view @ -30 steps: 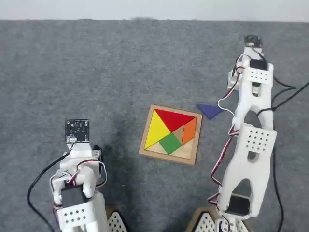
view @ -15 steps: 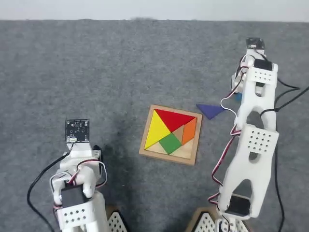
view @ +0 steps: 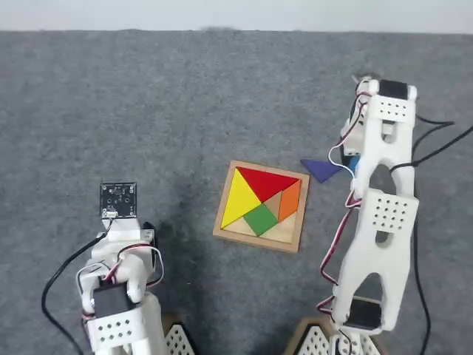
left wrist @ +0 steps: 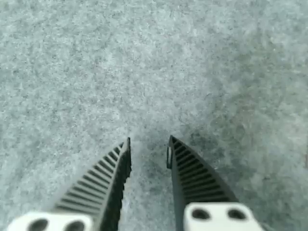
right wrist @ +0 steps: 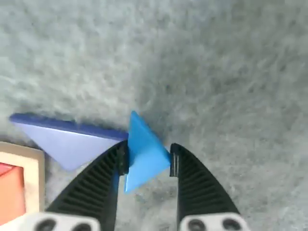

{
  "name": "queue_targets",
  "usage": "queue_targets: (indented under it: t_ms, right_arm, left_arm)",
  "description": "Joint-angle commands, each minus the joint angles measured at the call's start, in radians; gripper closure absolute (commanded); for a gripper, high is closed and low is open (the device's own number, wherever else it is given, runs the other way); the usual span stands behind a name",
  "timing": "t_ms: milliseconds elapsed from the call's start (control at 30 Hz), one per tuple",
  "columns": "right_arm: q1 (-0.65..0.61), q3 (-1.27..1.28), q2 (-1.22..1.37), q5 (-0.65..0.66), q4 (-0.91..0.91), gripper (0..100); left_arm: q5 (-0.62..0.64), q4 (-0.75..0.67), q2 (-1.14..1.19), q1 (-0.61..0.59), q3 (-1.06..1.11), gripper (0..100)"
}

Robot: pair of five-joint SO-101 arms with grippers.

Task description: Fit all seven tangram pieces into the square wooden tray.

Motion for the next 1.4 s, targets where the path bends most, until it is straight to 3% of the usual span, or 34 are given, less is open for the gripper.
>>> queue_targets:
  t_ms: [0,200,367,633,1000,1367]
  right_arm:
    - [-0.031,0.115,-0.229,0.034,0.050,95.4]
    - [-0.137,0.560,-0.664,0.127,0.025,95.1]
    - [-0.265,0.872,-0.978,0.227,-0.102,94.8]
    - [-0.481,1.263,-1.089,0.353,-0.338,94.9]
    - [-0.628,1.386,-1.089,0.381,-0.444,94.7]
    - [-0.748,1.392,-1.087,0.511,-0.493,94.8]
  left_arm:
    - [-0.011,0.006,0.002,-0.003,-0.008,88]
    - [-0.011,0.006,0.002,-0.003,-0.008,88]
    - [-0.011,0.006,0.002,-0.003,-0.008,88]
    - [-0.011,0.006,0.002,-0.003,-0.008,88]
    - [-0.011,0.006,0.002,-0.003,-0.008,88]
    - [-0.011,0.006,0.002,-0.003,-0.008,88]
